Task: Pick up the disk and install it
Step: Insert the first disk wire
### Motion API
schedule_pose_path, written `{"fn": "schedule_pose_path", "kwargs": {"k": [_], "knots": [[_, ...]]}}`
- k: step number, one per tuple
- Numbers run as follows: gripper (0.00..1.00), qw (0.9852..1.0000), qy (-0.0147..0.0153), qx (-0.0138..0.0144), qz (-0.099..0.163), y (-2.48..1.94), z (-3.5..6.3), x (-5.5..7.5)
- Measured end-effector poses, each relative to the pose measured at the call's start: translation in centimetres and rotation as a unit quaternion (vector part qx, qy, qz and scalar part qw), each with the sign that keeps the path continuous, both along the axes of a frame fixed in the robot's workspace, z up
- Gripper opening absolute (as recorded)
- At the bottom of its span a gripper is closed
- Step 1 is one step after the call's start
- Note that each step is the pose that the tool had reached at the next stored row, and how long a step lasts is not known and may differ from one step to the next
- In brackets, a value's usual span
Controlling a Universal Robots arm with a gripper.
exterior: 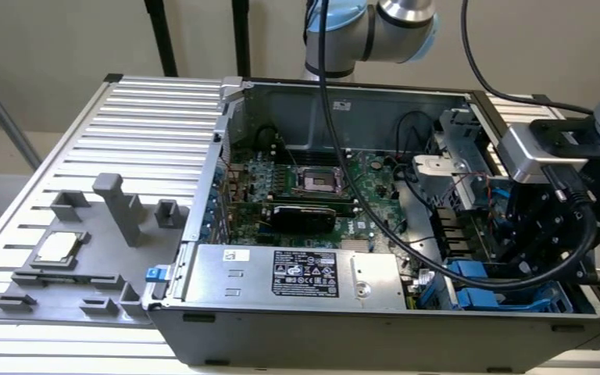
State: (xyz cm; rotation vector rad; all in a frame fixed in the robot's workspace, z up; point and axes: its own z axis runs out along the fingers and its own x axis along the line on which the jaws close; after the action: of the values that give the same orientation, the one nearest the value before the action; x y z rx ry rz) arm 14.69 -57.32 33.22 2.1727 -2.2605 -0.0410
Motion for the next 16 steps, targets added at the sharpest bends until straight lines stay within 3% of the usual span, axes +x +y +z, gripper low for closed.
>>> {"fn": "schedule_pose_path", "kwargs": {"k": [8, 16], "knots": [[0.25, 1.0000, 0.0000, 0.0000, 0.000, -0.05, 1.14, -0.4], [0.25, 1.0000, 0.0000, 0.0029, 0.000, -0.54, 1.43, -2.5]]}}
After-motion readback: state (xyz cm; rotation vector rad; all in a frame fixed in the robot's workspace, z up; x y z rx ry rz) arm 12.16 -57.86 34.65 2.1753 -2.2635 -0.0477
